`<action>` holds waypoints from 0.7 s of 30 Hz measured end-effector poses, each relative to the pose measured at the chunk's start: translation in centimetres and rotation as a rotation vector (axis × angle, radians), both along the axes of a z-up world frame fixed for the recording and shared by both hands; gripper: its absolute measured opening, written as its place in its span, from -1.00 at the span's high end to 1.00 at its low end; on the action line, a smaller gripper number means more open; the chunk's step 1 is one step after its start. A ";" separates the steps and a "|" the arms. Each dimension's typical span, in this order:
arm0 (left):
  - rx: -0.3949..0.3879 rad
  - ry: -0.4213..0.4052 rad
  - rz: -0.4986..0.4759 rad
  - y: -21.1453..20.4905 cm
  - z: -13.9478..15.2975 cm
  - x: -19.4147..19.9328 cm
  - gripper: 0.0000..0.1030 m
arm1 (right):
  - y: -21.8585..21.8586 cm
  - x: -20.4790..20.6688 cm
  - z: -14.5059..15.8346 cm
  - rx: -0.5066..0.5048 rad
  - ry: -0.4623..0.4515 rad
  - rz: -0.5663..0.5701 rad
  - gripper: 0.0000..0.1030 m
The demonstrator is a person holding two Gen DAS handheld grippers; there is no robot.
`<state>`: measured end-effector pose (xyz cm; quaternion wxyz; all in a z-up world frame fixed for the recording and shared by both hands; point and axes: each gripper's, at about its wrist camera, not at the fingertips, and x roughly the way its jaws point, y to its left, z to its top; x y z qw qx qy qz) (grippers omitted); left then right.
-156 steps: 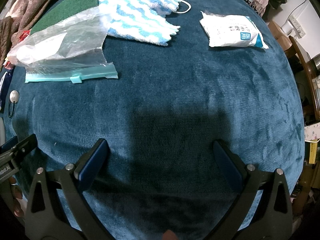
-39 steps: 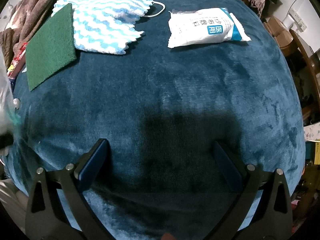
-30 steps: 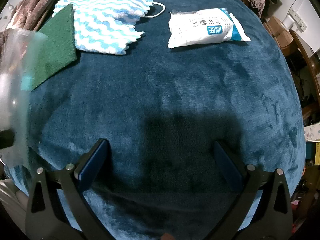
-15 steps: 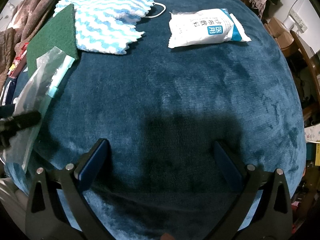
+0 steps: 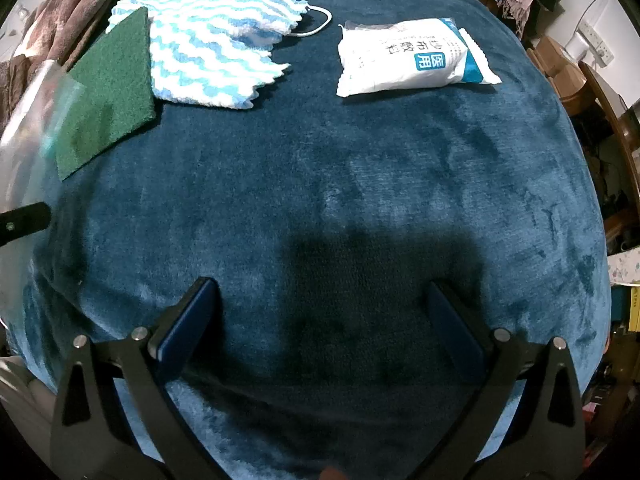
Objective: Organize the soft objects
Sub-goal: 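Grasp the white gauze packet with the right gripper while the left gripper holds the bag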
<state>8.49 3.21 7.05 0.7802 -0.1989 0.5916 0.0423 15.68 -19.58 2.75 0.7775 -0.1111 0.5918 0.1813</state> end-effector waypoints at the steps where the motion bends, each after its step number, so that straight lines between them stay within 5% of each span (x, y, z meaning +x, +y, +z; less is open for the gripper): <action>1: -0.004 -0.018 0.013 0.2 0.5 -0.4 0.86 | -0.1 0.0 0.1 0.003 0.002 -0.002 -1.00; 7: -0.010 -0.046 0.101 2.3 1.1 -5.7 0.86 | -0.9 1.2 2.3 0.061 -0.031 -0.053 -1.00; 13: 0.006 -0.024 0.145 0.0 -2.7 -5.2 0.86 | -3.9 6.9 3.6 0.201 -0.009 -0.328 -1.00; 21: -0.020 -0.064 0.166 0.1 -3.7 -6.5 0.86 | -2.8 13.0 2.8 0.266 0.043 -0.603 -1.00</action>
